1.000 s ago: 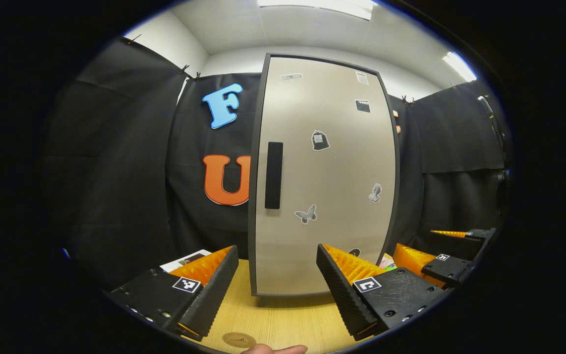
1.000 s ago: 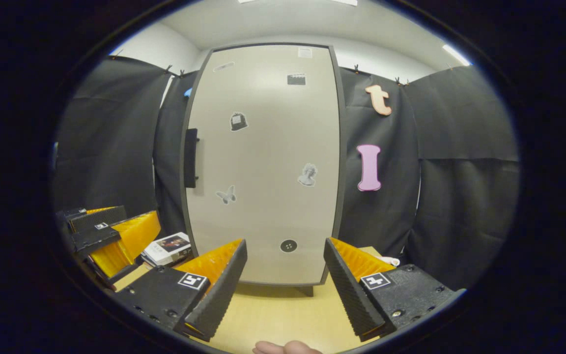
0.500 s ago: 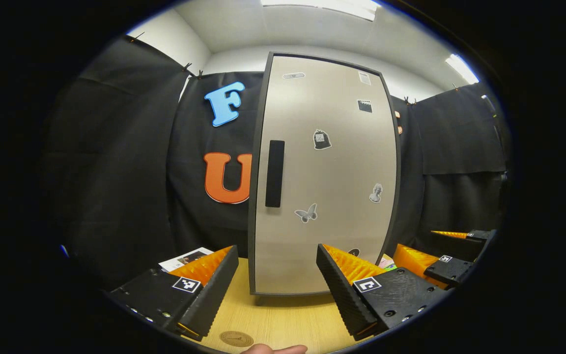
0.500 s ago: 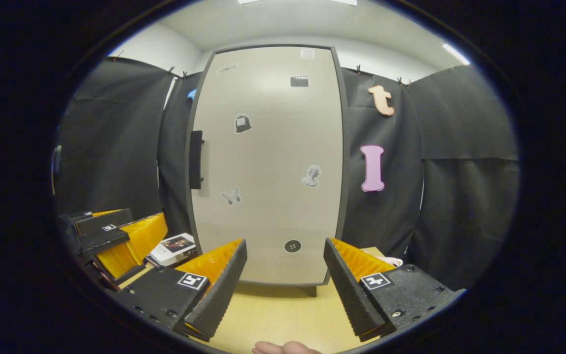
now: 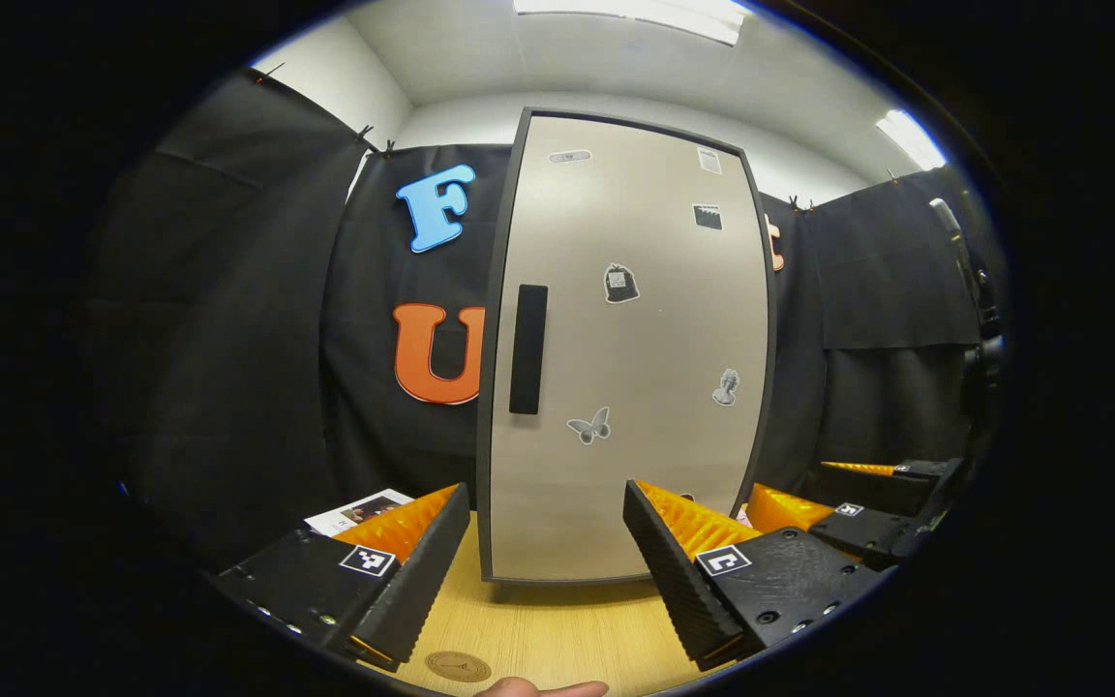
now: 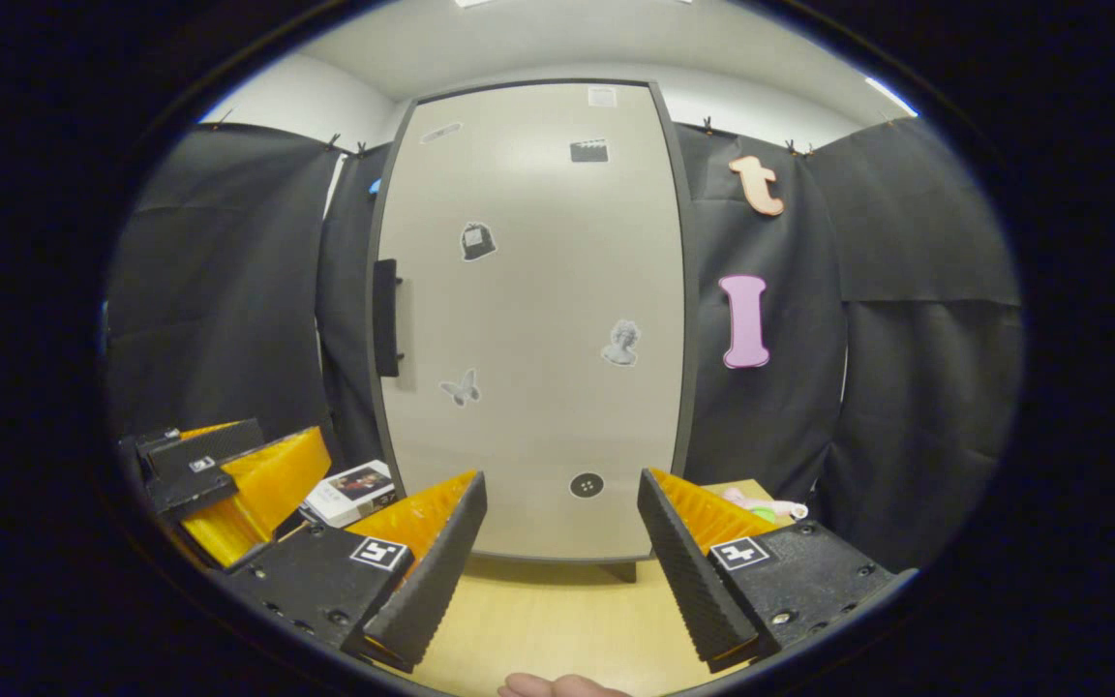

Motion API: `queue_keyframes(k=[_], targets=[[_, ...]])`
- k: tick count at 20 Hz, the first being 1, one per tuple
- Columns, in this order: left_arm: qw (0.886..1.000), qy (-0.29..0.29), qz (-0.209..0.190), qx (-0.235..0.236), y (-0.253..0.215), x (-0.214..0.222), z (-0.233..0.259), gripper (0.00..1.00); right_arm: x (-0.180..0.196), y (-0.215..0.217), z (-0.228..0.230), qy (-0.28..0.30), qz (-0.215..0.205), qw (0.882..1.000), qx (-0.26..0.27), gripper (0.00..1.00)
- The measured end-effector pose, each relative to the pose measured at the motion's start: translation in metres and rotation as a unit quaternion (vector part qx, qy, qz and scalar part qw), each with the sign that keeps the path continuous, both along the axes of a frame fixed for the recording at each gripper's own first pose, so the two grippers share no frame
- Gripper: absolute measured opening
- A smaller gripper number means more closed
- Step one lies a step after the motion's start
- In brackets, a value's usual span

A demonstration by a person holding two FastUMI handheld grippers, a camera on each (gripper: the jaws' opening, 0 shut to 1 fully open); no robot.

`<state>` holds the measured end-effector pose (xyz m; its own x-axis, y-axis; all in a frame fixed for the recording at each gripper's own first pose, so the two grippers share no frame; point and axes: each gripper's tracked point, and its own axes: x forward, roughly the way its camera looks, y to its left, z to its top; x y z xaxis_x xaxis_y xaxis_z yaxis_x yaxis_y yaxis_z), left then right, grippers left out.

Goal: Open the cabinet door with the right hand, grasp the bottle in the cabinet with the left hand and place it on the coaster, then close the cabinet door with the right hand.

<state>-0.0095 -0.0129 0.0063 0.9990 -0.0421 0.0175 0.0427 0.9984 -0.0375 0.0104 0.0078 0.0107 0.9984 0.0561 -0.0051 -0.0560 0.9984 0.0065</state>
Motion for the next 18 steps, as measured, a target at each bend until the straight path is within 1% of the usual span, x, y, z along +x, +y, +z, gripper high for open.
queue_keyframes(k=[6,8,11,13,15,18], targets=[[1.0,0.011,0.0,0.004,0.007,-0.015,-0.01,0.97,0.026,-0.002,0.018,-0.011,0.005,1.0,-0.009,0.98],[1.0,0.02,-0.005,0.007,0.01,-0.023,-0.017,0.96,0.036,0.005,0.024,-0.017,0.015,0.999,-0.023,0.99],[1.0,0.016,-0.011,-0.003,0.017,-0.038,-0.019,0.97,0.05,0.022,0.031,-0.022,0.037,0.998,-0.041,0.98],[1.0,0.011,-0.003,-0.004,0.027,-0.046,-0.017,0.97,0.061,0.036,0.035,-0.023,0.052,0.997,-0.043,0.99],[1.0,0.022,0.01,0.003,0.037,-0.052,-0.024,0.96,0.072,0.052,0.039,-0.023,0.069,0.996,-0.046,0.99],[0.999,0.022,0.029,0.006,0.049,-0.059,-0.023,0.96,0.089,0.079,0.046,-0.026,0.094,0.994,-0.055,0.99]])
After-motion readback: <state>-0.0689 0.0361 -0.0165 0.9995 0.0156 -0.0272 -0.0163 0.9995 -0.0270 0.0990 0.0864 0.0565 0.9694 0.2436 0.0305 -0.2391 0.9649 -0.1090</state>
